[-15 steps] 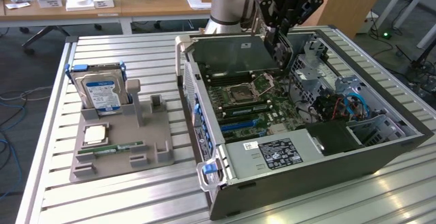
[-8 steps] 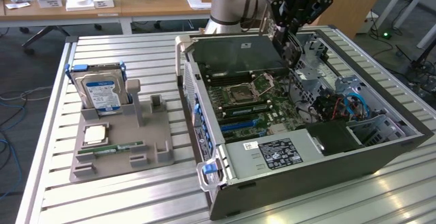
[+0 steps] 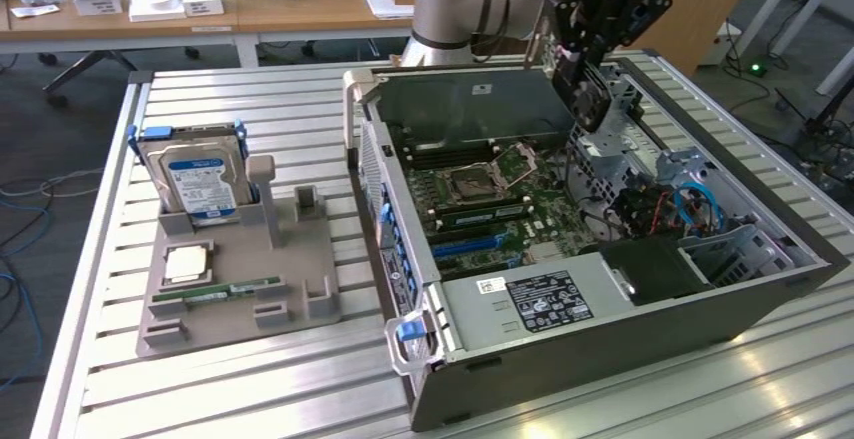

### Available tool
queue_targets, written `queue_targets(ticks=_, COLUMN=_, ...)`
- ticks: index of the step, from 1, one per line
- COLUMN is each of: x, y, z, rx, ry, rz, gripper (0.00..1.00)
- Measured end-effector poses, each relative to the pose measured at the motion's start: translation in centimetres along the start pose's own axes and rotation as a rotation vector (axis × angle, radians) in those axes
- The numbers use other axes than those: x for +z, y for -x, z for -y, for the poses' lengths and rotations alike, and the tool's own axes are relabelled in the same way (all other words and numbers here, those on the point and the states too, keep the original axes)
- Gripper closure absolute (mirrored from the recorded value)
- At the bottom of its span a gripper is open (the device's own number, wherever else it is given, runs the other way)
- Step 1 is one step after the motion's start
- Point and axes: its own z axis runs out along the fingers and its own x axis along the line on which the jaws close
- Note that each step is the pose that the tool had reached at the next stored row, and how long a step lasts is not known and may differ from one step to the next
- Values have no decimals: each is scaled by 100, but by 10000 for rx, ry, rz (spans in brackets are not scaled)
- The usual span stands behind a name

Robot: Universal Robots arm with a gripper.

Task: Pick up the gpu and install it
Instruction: 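Pick up the gpu and move the gpu toward the slot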

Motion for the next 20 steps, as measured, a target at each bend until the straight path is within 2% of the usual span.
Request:
queue_targets(ticks=5, x=4, y=175, z=-5, rx=0, ry=1, rz=0, gripper=74)
queue_targets(ticks=10, x=7, y=277, z=-8, rx=-1, ry=0, rz=0, gripper=74)
queue_targets(ticks=20, x=7, y=309, z=-8, rx=-6, ry=2, rz=0, gripper=74)
